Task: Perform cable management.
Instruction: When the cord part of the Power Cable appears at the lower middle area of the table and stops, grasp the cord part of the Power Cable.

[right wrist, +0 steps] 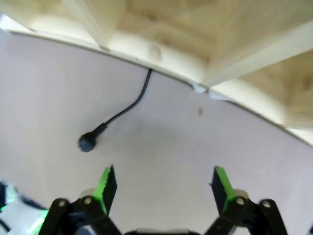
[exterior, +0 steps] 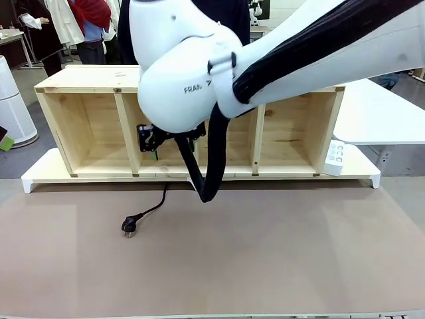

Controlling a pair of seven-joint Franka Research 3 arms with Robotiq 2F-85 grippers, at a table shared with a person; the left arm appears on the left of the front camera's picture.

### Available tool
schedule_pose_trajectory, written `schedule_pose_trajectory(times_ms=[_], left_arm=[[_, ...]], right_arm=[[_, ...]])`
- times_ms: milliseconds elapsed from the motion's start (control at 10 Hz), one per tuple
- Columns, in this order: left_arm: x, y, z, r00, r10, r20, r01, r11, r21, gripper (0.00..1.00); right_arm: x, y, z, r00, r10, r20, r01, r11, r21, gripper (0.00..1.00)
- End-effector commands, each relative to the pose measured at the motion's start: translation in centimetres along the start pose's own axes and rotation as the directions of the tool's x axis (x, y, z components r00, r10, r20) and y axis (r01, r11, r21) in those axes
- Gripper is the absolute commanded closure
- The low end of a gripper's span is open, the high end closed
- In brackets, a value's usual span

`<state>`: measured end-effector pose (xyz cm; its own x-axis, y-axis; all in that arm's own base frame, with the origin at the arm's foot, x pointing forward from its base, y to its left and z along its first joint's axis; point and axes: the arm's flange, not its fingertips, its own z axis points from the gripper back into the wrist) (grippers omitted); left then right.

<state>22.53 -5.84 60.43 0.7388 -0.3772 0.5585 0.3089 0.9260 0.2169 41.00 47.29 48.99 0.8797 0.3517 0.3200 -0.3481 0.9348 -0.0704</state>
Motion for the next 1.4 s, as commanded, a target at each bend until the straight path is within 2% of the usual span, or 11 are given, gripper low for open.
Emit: schedule_pose_trajectory(times_ms=[0, 600, 900, 1300], left_arm=[[0.0, 0.1, 0.0, 1.0, 0.001, 0.002, -0.001, 1.0, -0.004, 0.0], [0.0, 0.1, 0.0, 1.0, 0.001, 0.002, -0.001, 1.0, -0.004, 0.0], [0.0, 0.1, 0.0, 1.0, 0.001, 0.002, -0.001, 1.0, -0.004, 0.0], [0.0, 0.1, 0.0, 1.0, 0.001, 0.002, -0.001, 1.0, -0.004, 0.0]], right_arm=[[0.9, 1.4, -1.6, 0.999, -0.043, -0.009, 0.043, 0.999, -0.018, 0.0], [2.2, 4.8, -6.1, 0.987, -0.144, -0.065, 0.145, 0.989, 0.007, 0.0], [2.3, 5.6, -7.1, 0.986, -0.137, -0.091, 0.14, 0.99, 0.02, 0.0], [2.1, 5.4, -7.3, 0.99, -0.114, -0.081, 0.116, 0.993, 0.026, 0.0]])
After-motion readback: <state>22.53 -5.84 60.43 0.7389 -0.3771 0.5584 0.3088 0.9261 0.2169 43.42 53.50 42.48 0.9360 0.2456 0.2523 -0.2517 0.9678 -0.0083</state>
